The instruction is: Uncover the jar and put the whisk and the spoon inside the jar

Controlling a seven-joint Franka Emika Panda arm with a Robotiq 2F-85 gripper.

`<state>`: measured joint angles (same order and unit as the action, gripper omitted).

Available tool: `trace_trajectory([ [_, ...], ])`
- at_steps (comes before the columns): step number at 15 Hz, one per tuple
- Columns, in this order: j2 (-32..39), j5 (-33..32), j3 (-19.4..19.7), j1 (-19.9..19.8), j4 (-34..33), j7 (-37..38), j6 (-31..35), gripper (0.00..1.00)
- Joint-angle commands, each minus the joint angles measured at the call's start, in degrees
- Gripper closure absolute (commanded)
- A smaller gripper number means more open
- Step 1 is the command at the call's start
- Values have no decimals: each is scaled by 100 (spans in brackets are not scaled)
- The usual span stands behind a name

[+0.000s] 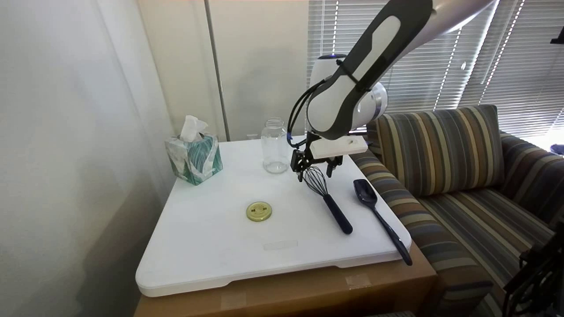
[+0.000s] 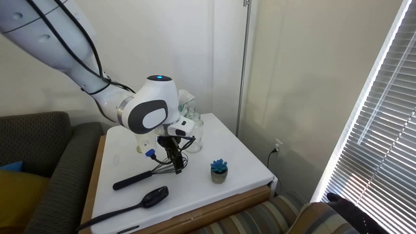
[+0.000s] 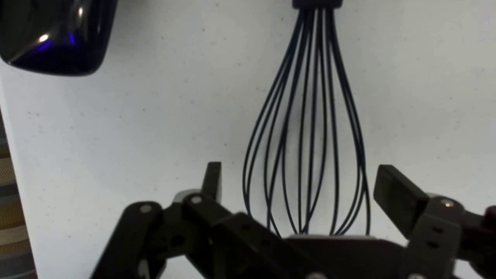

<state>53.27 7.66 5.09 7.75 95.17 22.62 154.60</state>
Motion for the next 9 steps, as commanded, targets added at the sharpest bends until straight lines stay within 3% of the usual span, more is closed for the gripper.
trace_trajectory([
  [1, 99, -47, 90, 89, -150, 86, -132, 0],
  [9, -31, -170, 356, 378, -110, 291, -170, 0],
])
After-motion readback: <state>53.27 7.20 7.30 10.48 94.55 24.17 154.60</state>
